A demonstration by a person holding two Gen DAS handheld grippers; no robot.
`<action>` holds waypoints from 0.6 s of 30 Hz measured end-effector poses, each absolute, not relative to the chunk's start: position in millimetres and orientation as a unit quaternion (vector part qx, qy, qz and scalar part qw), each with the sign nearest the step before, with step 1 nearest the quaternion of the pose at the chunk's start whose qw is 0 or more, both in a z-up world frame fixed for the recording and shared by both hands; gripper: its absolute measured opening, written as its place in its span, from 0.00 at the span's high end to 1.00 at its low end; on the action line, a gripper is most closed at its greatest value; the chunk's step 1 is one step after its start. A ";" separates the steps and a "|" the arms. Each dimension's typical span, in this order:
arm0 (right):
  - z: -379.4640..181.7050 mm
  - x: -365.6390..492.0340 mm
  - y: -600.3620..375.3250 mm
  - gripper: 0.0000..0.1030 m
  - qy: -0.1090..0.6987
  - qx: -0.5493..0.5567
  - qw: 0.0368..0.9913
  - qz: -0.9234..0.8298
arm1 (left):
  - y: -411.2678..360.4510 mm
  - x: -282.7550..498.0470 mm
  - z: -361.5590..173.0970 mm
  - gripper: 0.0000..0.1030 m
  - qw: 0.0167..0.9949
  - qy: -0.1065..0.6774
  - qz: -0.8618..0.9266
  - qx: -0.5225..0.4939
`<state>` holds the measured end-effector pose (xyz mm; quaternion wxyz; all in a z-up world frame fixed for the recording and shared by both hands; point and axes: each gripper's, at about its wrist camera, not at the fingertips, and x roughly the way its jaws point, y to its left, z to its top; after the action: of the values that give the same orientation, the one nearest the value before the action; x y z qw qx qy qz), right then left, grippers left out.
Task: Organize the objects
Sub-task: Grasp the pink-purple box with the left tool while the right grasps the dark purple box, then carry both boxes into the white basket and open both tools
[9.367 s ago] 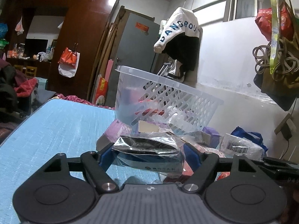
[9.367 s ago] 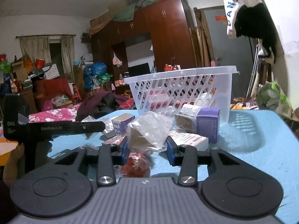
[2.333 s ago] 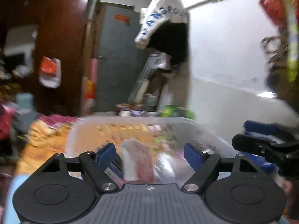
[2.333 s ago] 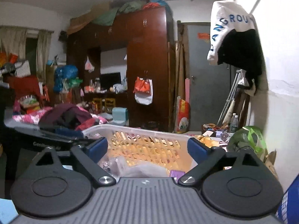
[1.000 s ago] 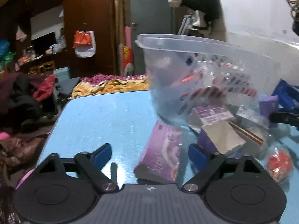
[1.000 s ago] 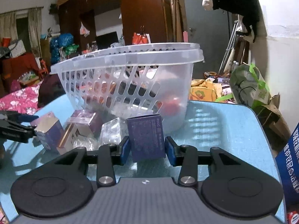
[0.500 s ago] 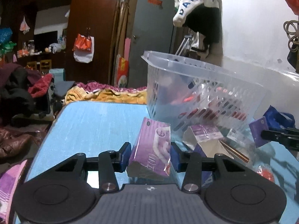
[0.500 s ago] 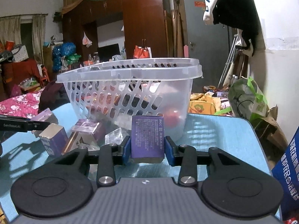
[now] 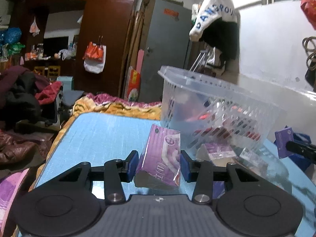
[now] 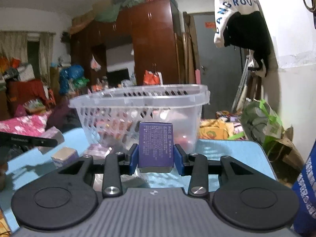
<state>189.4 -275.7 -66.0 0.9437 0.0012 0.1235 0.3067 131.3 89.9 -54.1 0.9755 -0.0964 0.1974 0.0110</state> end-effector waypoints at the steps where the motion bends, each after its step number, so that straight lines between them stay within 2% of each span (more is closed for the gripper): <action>1: -65.8 187.8 -280.2 0.60 0.120 0.010 0.943 0.310 | 89.3 128.4 -53.1 0.53 0.977 0.190 0.011 -0.094; 6: -58.8 173.4 -306.6 0.60 0.098 0.062 0.941 0.319 | 76.8 114.2 -41.7 0.53 0.976 0.185 -0.036 -0.107; 9: -30.1 169.8 -300.3 0.60 0.075 0.053 0.942 0.324 | 57.7 112.5 -5.9 0.53 0.982 0.149 -0.069 -0.092; 12: 9.3 185.8 -278.4 0.59 0.067 0.025 0.946 0.317 | 34.4 138.1 40.7 0.53 0.986 0.128 -0.085 -0.062; 16: 49.3 234.5 -241.7 0.59 0.086 -0.013 0.954 0.288 | 10.6 195.6 83.3 0.52 0.984 0.141 -0.091 -0.064; 17: 53.8 248.0 -234.6 0.59 0.093 -0.015 0.954 0.284 | 5.0 210.6 88.3 0.50 0.985 0.142 -0.077 -0.057; 18: 54.2 258.0 -229.7 0.57 0.097 -0.016 0.953 0.286 | -0.1 222.5 88.2 0.36 0.987 0.142 -0.066 -0.044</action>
<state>258.0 -229.7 54.2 0.9533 -0.0156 0.0971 0.2855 222.5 -0.1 88.2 0.9867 -0.0443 0.1421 -0.0660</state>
